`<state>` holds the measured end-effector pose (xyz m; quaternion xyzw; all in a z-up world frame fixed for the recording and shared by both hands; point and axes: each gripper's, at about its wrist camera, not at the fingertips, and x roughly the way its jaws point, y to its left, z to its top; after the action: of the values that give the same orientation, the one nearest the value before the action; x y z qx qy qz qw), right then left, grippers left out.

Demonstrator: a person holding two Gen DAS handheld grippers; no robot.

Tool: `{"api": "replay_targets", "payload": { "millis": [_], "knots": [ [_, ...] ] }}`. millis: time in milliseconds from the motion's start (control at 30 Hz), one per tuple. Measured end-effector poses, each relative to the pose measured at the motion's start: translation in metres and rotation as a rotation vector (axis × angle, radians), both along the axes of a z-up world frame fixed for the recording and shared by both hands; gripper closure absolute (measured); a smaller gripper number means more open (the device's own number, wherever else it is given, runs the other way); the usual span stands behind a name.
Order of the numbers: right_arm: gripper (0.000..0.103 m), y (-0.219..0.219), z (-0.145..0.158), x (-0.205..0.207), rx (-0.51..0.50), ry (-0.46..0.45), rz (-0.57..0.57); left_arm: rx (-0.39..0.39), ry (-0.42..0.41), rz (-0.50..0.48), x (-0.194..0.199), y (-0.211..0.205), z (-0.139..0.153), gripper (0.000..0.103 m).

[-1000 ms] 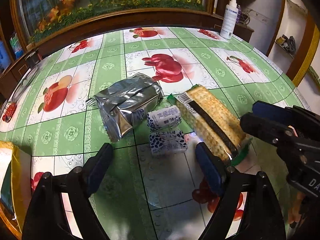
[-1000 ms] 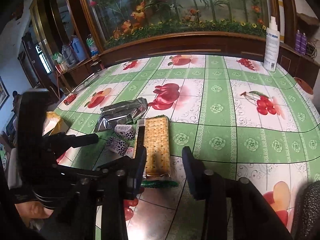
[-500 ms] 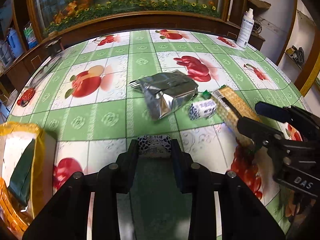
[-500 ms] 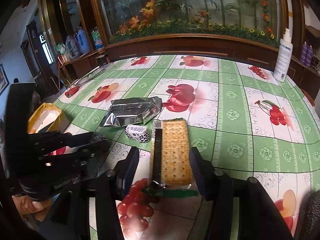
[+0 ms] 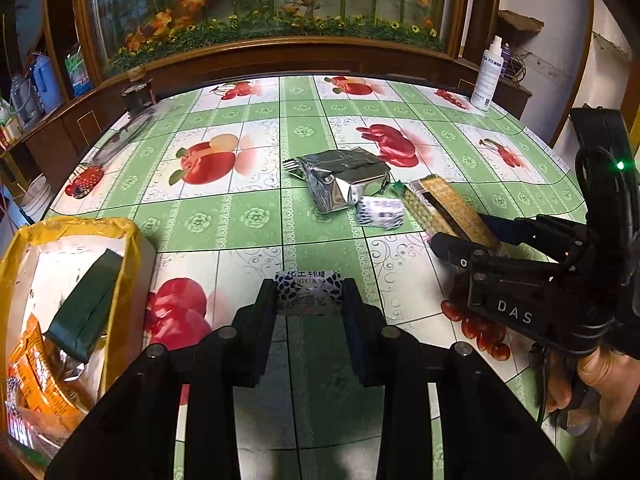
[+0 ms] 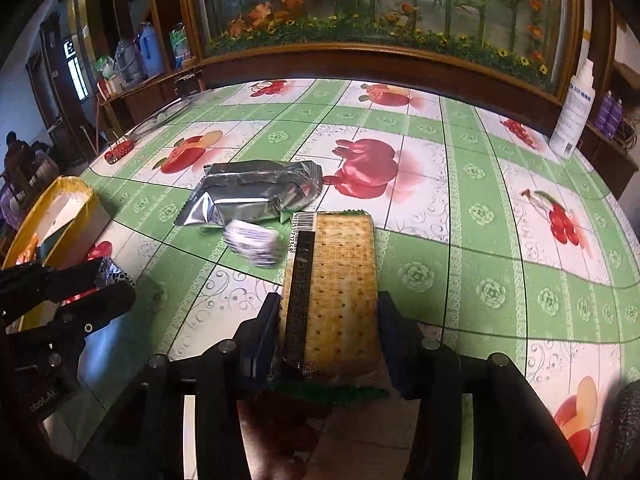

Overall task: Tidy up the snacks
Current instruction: 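Carry the white-black packet and cracker-stick pack over the yellow tray with both tools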

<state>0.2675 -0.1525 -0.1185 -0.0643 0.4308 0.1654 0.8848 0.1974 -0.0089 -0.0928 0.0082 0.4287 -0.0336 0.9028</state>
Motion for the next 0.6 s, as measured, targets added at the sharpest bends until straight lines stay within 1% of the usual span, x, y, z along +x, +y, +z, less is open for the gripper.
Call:
{"api": "replay_targets", "payload": {
  "millis": [233, 500, 600],
  "knots": [
    [0.055, -0.004, 0.006, -0.027, 0.025, -0.002, -0.016, -0.004, -0.028, 0.017, -0.018, 0.003, 0.010, 0.074],
    [0.055, -0.018, 0.037, -0.072, 0.084, -0.045, -0.050, -0.012, -0.069, 0.010, -0.041, -0.002, 0.023, 0.074],
    [0.055, -0.020, 0.047, -0.090, 0.090, -0.061, -0.057, -0.018, -0.091, 0.005, -0.051, -0.002, 0.028, 0.074]
  ]
}}
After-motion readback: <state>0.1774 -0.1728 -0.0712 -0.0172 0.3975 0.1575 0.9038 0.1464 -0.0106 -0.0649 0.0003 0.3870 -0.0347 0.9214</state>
